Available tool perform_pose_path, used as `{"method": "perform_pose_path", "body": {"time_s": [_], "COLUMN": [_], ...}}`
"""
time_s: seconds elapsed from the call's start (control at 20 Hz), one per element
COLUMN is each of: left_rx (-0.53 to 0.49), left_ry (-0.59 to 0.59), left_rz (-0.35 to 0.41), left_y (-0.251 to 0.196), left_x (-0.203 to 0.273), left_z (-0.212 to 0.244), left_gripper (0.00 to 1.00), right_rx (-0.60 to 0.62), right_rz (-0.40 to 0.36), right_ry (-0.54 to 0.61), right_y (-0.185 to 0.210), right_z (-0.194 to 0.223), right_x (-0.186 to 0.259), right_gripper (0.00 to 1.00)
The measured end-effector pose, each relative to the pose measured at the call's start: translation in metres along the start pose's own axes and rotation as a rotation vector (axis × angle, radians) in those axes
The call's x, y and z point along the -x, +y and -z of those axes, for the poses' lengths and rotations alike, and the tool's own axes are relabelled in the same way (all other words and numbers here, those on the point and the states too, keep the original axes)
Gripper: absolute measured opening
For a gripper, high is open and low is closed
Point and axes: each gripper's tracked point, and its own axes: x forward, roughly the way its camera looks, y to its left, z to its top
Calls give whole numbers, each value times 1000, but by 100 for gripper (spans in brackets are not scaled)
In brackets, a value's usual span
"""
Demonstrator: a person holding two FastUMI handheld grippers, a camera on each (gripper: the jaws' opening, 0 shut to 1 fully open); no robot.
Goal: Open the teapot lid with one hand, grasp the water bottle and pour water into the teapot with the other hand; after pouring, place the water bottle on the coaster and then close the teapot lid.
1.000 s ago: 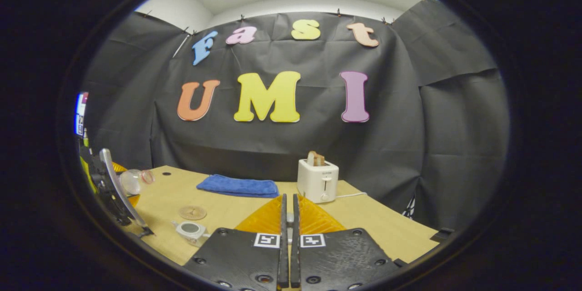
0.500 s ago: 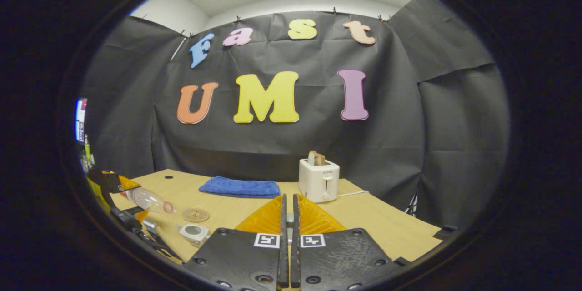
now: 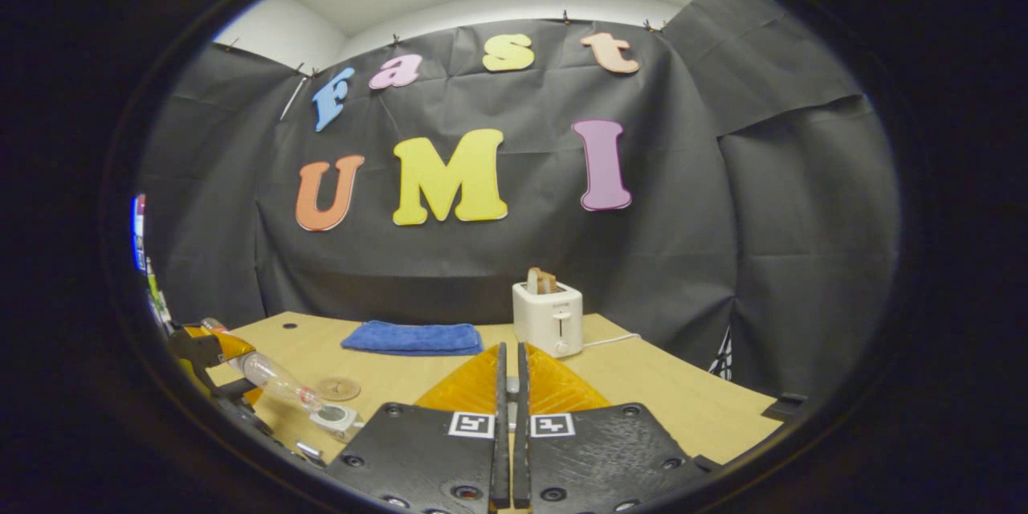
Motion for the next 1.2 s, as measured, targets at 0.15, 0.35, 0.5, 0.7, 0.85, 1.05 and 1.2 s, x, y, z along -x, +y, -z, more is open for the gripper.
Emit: {"method": "perform_pose_path", "body": {"time_s": [0.15, 0.35, 0.5, 0.7, 0.85, 1.05, 1.2], "left_rx": [-59, -128, -194, -257, -293, -319, -344], "left_ry": [8, 22, 21, 21, 25, 26, 17], "left_rz": [-19, -31, -35, -25, -29, -22, -12], "left_y": [10, 20, 24, 24, 27, 27, 29], "left_x": [2, 1, 6, 10, 13, 13, 13], "left_z": [-2, 1, -4, -6, -9, -14, -17], "left_gripper": [74, 74, 74, 74, 74, 74, 74], "right_rx": [-16, -22, -14, -13, -1, -6, -8], "right_rz": [7, 4, 15, -11, -15, -14, -4], "right_ry": [1, -5, -12, -12, -22, -22, -26], "right_y": [-6, -7, -10, -2, 1, -1, -6], "right_z": [-2, -5, -8, -9, -11, -13, -15], "right_x": [2, 4, 6, 10, 11, 12, 12], "right_gripper": [2, 1, 2, 0, 0, 2, 1]}}
